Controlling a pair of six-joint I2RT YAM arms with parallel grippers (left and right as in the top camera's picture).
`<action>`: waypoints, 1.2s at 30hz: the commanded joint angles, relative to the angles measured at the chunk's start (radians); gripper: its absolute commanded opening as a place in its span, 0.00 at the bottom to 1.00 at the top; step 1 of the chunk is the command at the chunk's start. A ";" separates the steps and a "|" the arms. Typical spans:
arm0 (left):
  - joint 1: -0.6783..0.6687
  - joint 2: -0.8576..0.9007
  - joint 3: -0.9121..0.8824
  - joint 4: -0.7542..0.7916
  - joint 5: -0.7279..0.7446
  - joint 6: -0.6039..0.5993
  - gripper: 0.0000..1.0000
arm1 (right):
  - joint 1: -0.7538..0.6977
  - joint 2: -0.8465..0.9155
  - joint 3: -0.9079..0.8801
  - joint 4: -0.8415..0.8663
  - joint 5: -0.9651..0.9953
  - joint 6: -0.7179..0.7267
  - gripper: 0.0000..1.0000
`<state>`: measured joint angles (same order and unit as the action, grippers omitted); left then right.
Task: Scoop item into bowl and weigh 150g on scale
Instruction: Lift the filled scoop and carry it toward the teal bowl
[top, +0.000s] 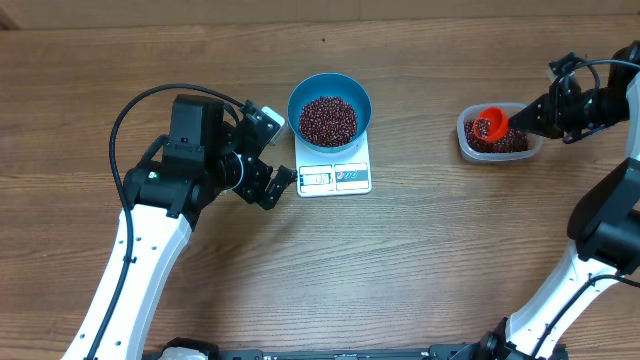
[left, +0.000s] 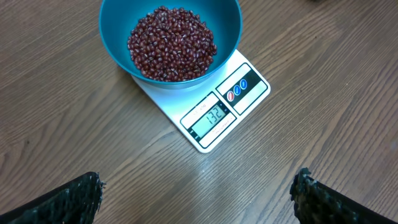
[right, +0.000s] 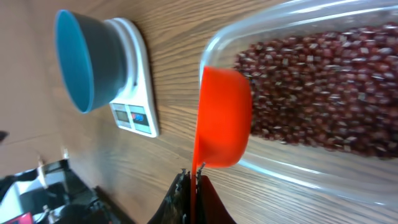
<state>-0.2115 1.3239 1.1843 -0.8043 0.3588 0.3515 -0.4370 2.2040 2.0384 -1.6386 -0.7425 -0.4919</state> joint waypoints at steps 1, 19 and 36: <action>0.000 -0.003 0.010 0.000 -0.003 0.023 1.00 | -0.002 0.007 0.032 -0.005 -0.091 -0.042 0.04; 0.000 -0.003 0.010 0.000 -0.003 0.023 0.99 | 0.260 -0.003 0.157 0.039 -0.202 0.089 0.04; 0.000 -0.003 0.010 0.000 -0.003 0.023 1.00 | 0.597 -0.006 0.260 0.232 -0.019 0.206 0.04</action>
<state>-0.2115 1.3239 1.1843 -0.8043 0.3588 0.3515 0.1345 2.2040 2.2162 -1.4071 -0.8528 -0.2920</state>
